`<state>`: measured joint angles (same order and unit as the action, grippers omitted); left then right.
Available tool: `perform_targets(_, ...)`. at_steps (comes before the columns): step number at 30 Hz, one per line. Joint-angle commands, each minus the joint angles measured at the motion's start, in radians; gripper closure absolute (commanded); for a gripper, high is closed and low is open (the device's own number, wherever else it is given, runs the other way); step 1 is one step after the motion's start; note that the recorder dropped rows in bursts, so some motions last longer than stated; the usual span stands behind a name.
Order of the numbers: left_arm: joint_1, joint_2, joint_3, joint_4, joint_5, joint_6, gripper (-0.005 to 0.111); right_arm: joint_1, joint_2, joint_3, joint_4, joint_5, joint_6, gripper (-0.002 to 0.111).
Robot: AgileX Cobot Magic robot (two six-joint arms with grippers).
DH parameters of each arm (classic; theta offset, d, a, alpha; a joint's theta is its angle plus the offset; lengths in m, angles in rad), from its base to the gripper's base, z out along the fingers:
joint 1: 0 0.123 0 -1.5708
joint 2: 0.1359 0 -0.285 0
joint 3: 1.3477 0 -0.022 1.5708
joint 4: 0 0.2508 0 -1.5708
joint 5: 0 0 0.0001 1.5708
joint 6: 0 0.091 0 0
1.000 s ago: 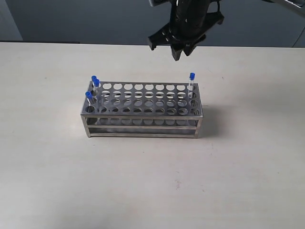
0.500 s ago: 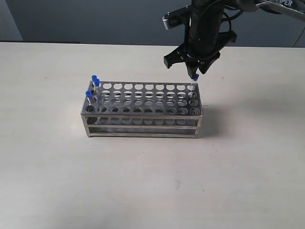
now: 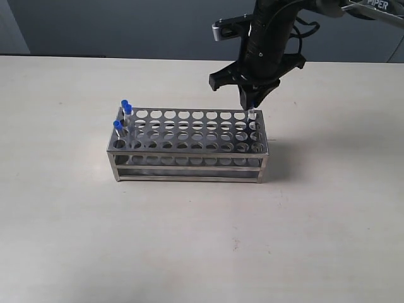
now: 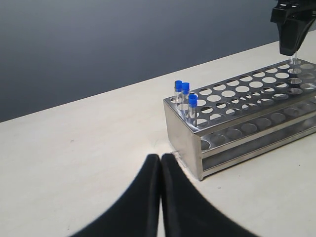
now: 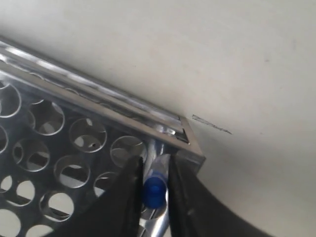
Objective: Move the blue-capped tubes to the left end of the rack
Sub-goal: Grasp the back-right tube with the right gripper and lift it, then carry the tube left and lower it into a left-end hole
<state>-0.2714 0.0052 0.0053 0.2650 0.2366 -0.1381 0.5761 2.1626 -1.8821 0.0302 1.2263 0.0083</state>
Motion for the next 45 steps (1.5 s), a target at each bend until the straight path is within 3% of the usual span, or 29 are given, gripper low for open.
perform_targets(1, -0.011, -0.005, -0.005, -0.003, -0.004, -0.005, 0.106, -0.006, -0.002, 0.004, -0.001, -0.005, -0.008, 0.109)
perform_targets(19, -0.011, -0.005, -0.005, -0.003, -0.004, -0.005, 0.106, 0.011, -0.195, 0.004, -0.036, -0.005, -0.016, 0.109)
perform_targets(29, -0.011, -0.005, -0.005, -0.003, -0.004, -0.005, 0.106, 0.148, -0.242, 0.004, -0.030, -0.005, -0.067, 0.109)
perform_targets(38, -0.011, -0.005, -0.005, -0.003, -0.004, -0.005, 0.106, 0.283, -0.190, 0.000, 0.113, -0.058, -0.210, 0.109)
perform_targets(45, -0.011, -0.005, -0.005, -0.003, -0.004, -0.005, 0.106, 0.354, -0.102, -0.111, 0.116, -0.054, -0.238, 0.109)
